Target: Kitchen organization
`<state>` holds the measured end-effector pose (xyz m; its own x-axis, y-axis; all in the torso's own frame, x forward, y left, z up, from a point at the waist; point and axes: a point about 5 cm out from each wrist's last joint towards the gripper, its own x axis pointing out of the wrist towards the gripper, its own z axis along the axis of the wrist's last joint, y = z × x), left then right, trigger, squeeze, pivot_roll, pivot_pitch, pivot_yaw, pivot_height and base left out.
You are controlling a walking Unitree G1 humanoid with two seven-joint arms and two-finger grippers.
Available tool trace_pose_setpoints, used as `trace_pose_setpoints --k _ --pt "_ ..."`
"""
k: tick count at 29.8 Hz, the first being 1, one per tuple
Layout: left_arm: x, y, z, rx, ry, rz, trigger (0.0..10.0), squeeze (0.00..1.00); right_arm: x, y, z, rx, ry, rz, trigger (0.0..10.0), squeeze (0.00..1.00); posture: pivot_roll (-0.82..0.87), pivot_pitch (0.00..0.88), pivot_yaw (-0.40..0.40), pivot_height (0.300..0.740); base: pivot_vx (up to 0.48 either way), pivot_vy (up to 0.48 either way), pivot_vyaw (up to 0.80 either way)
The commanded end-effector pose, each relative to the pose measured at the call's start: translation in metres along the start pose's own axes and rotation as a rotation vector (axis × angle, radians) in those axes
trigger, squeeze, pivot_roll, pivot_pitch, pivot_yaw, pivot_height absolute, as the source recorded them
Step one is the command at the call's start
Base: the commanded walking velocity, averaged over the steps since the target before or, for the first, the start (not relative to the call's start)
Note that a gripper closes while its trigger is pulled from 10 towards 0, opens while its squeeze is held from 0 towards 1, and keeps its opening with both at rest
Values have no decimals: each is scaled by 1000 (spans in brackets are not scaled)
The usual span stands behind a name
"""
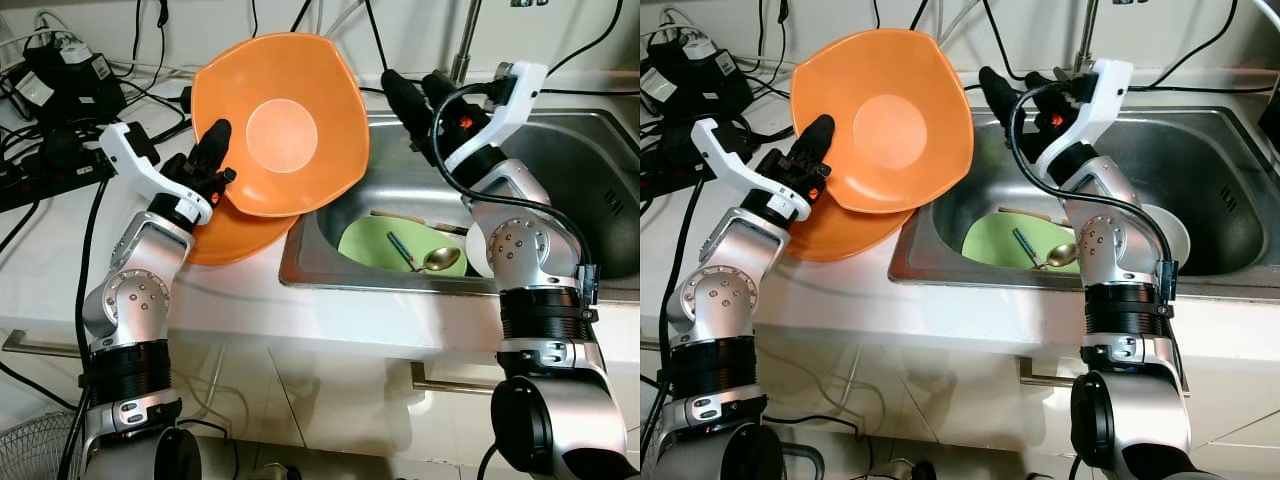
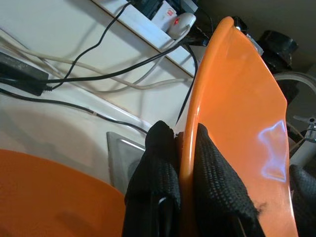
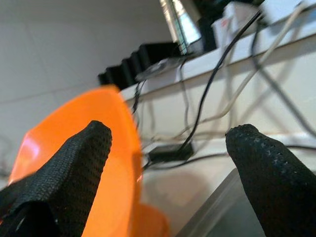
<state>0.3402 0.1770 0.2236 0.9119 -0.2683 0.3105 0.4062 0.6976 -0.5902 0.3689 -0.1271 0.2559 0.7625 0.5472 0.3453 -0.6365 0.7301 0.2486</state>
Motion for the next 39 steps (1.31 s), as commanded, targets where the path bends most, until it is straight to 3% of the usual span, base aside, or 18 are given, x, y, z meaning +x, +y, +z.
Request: trace_pose_setpoints --k 1,11,12,13,14,15,16,17,23,39 --pt "3 -7 7 5 -38 -51 0 0 0 6 -5 -5 37 38 10000 0 -22 43 99 740 0 0 0" --pt "3 -12 8 0 -44 -80 0 0 -1 13 -22 -3 144 95 10000 0 -19 39 98 740 0 0 0" --pt "3 -13 8 -2 -45 -85 0 0 -1 13 -23 -5 152 94 7686 0 -19 38 98 740 0 0 0" --pt "3 -15 9 -6 -47 -95 0 0 -1 12 -24 -1 159 90 7686 0 -19 38 98 740 0 0 0" --pt "3 -17 9 -11 -48 -108 0 0 -1 11 -25 1 165 84 3647 0 -18 37 97 740 0 0 0" --pt "3 -22 10 -16 -46 -134 0 0 -1 9 -26 -2 173 65 2078 0 -18 37 96 740 0 0 0" --pt "3 -25 11 -20 -44 -152 0 0 -1 8 -26 -3 178 51 2078 0 -18 37 96 740 0 0 0" --pt "3 -28 11 -24 -41 -168 0 0 -1 6 -27 -1 182 39 0 0 -17 36 95 740 0 0 0" --pt "0 -39 7 -21 4 -248 0 0 0 2 -25 20 182 4 0 0 -16 37 93 740 0 0 0" --pt "-5 -44 -1 5 63 -296 0 0 1 -7 -17 -8 232 -53 0 0 -21 40 92 740 0 0 0"
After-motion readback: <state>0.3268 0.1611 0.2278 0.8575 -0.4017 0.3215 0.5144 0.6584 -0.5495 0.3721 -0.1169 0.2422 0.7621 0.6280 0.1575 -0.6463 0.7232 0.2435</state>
